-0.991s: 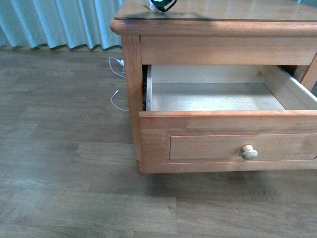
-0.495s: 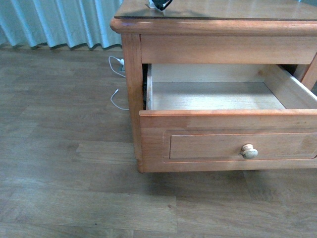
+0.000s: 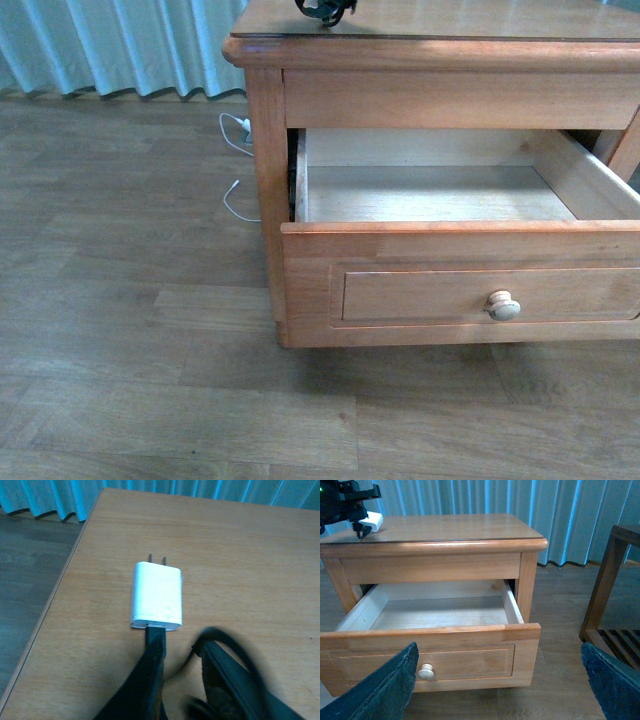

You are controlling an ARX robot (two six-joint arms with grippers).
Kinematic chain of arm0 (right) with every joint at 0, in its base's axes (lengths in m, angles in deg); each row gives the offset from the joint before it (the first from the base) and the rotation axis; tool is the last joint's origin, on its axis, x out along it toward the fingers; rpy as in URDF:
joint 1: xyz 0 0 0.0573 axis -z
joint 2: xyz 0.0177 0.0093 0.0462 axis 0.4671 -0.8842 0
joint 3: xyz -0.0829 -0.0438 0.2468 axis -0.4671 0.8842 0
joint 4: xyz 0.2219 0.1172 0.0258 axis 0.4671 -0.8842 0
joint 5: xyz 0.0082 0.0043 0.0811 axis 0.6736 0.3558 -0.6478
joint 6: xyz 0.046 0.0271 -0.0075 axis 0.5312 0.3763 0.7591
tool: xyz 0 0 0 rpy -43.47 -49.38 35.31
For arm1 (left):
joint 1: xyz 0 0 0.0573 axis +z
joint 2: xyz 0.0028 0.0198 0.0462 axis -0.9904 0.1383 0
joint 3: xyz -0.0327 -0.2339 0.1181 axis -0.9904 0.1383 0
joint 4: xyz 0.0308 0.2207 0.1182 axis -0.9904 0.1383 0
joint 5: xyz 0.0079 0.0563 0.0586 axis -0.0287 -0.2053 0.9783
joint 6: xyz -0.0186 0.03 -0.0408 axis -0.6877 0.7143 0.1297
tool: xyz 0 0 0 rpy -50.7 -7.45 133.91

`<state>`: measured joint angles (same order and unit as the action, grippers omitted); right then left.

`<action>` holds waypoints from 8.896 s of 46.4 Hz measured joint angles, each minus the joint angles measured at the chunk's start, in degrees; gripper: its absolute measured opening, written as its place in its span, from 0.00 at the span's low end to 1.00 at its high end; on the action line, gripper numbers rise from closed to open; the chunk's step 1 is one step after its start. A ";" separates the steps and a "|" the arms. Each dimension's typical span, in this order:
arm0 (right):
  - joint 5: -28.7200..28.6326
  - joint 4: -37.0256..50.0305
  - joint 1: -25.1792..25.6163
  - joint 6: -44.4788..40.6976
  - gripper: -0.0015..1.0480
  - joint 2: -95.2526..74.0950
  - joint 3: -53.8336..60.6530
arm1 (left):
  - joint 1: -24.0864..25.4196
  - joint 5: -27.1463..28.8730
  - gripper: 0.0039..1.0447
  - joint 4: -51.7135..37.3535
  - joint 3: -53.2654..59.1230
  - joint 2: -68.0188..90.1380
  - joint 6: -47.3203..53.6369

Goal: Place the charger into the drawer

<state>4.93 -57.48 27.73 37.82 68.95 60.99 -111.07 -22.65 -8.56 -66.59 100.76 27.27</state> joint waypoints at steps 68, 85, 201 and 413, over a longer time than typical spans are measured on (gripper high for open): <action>0.00 0.00 0.00 0.02 0.92 0.00 0.00 | -7.98 -9.64 0.04 -4.42 28.63 -15.43 -4.74; 0.00 0.00 0.00 0.00 0.92 0.02 0.00 | -8.28 -9.81 0.04 -3.61 21.75 -6.29 -6.84; 0.02 0.00 0.00 0.00 0.92 0.00 0.00 | 28.50 -19.41 0.95 22.67 78.31 -108.00 -0.66; 7.96 41.33 -8.28 5.40 0.92 -121.48 -55.39 | 28.89 -28.50 0.95 6.64 106.64 -127.23 13.70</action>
<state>12.88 -16.15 19.44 43.22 -52.53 5.60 -82.17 -51.15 -1.91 40.05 -26.47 40.98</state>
